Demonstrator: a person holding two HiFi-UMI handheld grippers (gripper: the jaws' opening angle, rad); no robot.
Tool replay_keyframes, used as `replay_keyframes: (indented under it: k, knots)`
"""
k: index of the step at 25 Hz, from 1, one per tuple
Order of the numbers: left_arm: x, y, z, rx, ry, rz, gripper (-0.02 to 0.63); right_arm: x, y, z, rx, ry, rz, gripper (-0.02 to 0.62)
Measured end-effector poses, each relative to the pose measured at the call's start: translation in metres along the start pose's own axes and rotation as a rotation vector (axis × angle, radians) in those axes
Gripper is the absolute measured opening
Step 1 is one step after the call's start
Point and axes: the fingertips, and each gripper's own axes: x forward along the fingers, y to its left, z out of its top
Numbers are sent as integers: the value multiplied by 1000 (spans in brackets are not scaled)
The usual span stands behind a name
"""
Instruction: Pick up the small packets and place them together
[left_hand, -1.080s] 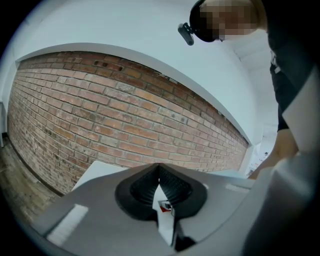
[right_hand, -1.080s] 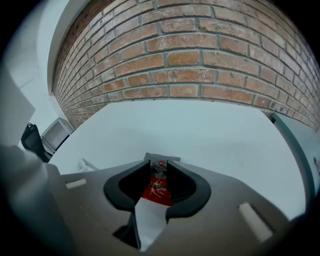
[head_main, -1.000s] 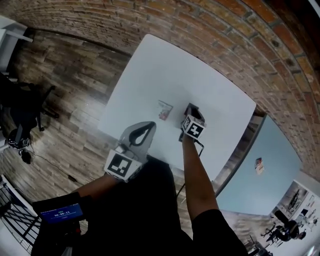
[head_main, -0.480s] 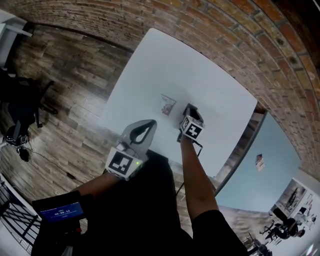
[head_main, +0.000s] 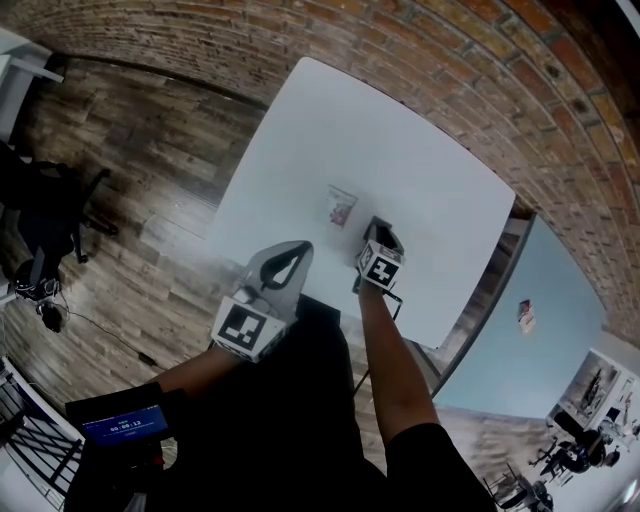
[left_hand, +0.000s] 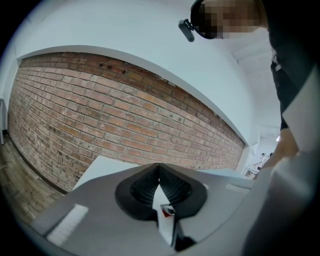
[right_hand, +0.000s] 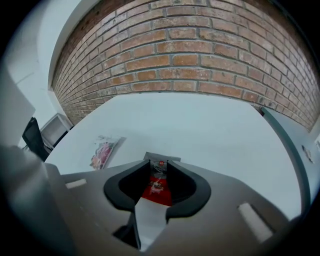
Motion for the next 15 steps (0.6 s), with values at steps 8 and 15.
replay_keyframes:
  k: [8,15]
  knots:
    - [-14,-3,0,-1,4,-17,0,-12,9,9,-20,-43,24,133]
    - [-42,-2,15,11,-48,-52,0,-142,29,64,-30,-344,93,57]
